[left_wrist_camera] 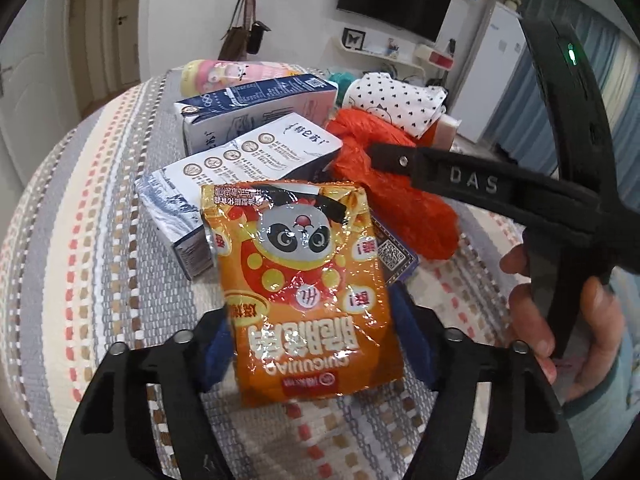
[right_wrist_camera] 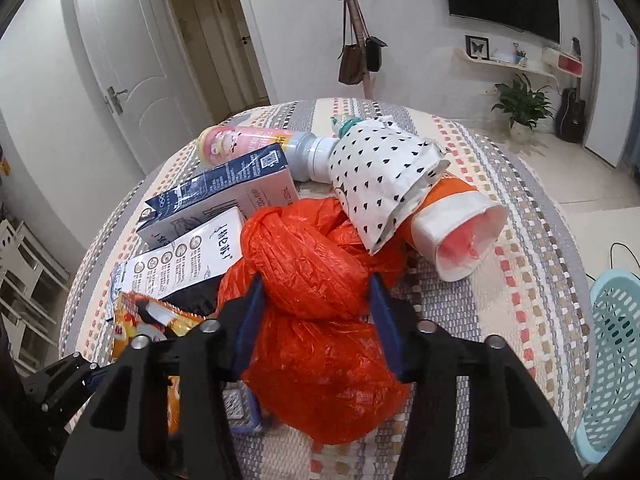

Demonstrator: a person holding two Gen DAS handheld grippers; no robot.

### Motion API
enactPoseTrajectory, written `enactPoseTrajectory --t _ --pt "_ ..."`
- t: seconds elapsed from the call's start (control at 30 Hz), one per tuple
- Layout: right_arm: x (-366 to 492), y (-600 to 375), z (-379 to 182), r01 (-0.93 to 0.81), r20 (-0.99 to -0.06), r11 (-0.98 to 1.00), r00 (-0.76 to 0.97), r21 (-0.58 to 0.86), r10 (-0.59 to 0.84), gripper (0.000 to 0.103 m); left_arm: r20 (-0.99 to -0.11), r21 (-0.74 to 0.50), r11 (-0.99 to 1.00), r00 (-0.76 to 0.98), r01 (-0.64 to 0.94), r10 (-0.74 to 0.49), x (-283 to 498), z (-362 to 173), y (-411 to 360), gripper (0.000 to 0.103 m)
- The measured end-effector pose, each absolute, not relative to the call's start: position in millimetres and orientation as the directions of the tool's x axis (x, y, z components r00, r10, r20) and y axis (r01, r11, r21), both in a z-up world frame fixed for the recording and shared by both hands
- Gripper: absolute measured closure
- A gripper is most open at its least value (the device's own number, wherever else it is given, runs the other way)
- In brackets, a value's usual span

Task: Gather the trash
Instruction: 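Grasp the orange snack bag with left tool while right tool grasps the red plastic bag, then carry both bags over the blue basket and open both tools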

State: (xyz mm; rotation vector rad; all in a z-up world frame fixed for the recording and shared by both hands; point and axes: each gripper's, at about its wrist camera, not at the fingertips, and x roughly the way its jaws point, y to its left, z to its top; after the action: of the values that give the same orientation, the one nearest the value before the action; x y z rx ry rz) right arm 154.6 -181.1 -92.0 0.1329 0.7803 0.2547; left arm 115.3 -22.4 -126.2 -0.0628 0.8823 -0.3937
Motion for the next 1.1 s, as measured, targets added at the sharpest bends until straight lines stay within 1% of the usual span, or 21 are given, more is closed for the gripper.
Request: enactPoseTrajectory --t 0.03,0.1,0.2,0.37,0.6,0.73,0.97,1.1 --pt "153 -180 -92 -0.182 -0.676 0.961 0.684 0.207 0.275 0.063 -0.732 -0.225 0.924 0.572 0.309 -0.37 114 -125 -20 0.044" --pt "149 -178 -90 -0.194 -0.67 0.961 0.689 0.198 0.277 0.069 -0.717 -0.242 0.92 0.581 0.309 -0.384 113 -123 -17 0.048" --pt "144 -176 -88 -0.201 -0.657 0.959 0.699 0.2 0.284 0.074 -0.699 -0.246 0.917 0.598 0.313 -0.391 107 -117 -13 0.055" --pt "127 -184 -74 -0.209 -0.613 0.95 0.727 0.233 0.31 0.076 -0.664 -0.276 0.91 0.623 0.31 -0.414 100 -105 -6 0.06" --pt "102 -199 -40 -0.26 -0.528 0.918 0.756 0.3 0.387 0.076 -0.596 -0.294 0.896 0.669 0.333 -0.444 88 -75 -5 0.062" --pt "88 -212 -16 -0.262 -0.471 0.914 0.793 0.309 0.386 0.076 -0.558 -0.277 0.888 0.691 0.367 -0.46 82 -54 -14 0.062" --pt "60 -255 12 -0.191 -0.396 0.934 0.866 0.302 0.305 0.076 -0.517 -0.244 0.866 0.696 0.437 -0.498 89 -26 -45 0.062" --pt "42 -297 21 -0.095 -0.364 0.951 0.909 0.295 0.204 0.076 -0.505 -0.235 0.844 0.681 0.483 -0.53 95 -17 -73 0.062"
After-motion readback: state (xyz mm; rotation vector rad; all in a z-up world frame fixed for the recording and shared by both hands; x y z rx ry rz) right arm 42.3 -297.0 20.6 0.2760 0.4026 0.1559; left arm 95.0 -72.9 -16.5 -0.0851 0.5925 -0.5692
